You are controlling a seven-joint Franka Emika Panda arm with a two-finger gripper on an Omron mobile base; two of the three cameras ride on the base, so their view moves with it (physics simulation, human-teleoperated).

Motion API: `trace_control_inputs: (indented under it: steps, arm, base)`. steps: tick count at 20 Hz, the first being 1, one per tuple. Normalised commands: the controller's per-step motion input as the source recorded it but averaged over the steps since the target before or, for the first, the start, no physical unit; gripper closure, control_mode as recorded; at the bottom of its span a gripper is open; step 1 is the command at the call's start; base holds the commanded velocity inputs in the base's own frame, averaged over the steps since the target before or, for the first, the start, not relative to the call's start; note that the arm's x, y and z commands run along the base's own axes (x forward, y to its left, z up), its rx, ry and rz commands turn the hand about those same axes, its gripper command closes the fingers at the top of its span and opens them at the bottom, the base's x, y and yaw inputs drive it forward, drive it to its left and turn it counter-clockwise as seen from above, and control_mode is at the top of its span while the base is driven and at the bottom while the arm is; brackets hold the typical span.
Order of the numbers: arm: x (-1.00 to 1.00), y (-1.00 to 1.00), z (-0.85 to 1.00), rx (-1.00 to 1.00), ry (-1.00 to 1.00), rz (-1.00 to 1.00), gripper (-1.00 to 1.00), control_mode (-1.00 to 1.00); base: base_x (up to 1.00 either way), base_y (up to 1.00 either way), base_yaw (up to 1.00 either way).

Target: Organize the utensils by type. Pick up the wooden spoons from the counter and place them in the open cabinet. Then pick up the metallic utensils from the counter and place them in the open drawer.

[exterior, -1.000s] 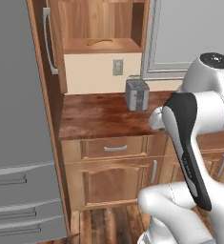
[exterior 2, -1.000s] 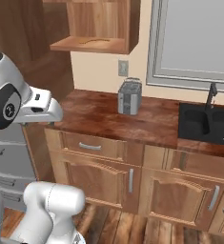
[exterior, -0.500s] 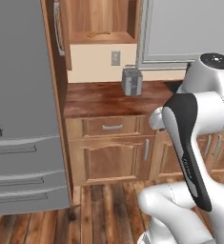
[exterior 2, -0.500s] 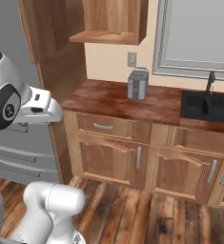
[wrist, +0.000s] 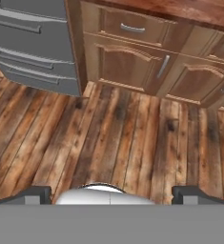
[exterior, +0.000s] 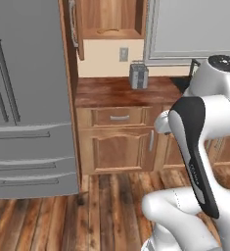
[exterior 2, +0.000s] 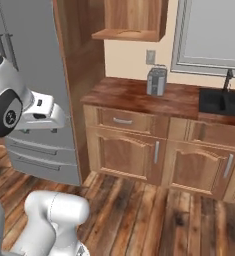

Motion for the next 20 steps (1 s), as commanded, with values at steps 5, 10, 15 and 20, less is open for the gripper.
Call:
trace_control_inputs:
  steps: [5, 10, 15, 20]
  arm:
    - [0.00, 0.00, 0.00, 0.00, 0.00, 0.00, -1.00, 1.00]
    - [0.00, 0.00, 0.00, 0.00, 0.00, 0.00, -1.00, 1.00]
    - [0.00, 0.00, 0.00, 0.00, 0.00, 0.00, -1.00, 1.00]
    - [0.00, 0.00, 0.00, 0.00, 0.00, 0.00, -1.00, 1.00]
  base:
    - [-0.02, 0.96, -0.03]
    - [0.01, 1.00, -0.08]
    - [0.05, 1.00, -0.04]
    - [0.00, 1.00, 0.05]
